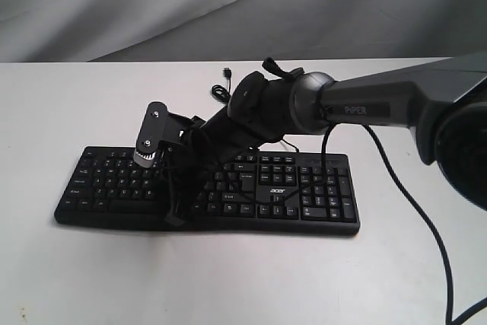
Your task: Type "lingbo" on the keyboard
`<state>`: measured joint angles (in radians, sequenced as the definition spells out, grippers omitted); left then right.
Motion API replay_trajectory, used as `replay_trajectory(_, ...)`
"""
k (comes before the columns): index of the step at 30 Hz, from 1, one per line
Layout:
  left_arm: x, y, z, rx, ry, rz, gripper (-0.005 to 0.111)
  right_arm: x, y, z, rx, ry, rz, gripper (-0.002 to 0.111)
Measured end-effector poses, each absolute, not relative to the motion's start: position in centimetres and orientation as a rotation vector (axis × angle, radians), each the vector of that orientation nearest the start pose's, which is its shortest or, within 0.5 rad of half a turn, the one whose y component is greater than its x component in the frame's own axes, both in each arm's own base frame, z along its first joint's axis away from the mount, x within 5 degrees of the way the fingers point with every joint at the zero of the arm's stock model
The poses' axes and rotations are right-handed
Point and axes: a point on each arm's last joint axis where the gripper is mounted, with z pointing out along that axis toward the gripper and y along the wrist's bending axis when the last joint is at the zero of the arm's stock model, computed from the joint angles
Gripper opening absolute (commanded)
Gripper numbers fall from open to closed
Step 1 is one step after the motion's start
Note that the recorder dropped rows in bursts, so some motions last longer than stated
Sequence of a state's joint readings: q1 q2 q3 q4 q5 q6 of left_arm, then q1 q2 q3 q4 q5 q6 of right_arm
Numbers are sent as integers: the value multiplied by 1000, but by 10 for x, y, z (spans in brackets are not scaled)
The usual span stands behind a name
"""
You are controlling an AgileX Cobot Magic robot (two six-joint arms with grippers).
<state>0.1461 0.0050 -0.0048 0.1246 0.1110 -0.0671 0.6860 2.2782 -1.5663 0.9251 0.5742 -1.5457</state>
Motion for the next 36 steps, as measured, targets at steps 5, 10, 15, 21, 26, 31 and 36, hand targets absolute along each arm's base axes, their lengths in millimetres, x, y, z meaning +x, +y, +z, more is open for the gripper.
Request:
replay_trajectory(5,56,9,205,-82,1594,169,1,341,331,114,-1740,1819,566,0)
replay_trajectory(10,56,9,205,-82,1594,169,1,342,331,106,-1741,1835,572,0)
replay_trajectory(15,56,9,205,-82,1594,169,1,342,331,115,-1733,1816,560,0)
replay_trajectory(21,56,9,205,-82,1594,169,1,353,339,136,-1702,1750,543,0)
replay_trajectory(26,56,9,205,-82,1594,169,1,363,351,133,-1696,1738,587,0)
replay_trajectory(31,56,9,205,-82,1594,169,1,365,356,117,-1722,1766,623,0)
replay_trajectory(36,56,9,205,-82,1594,169,1,364,355,113,-1736,1785,631,0)
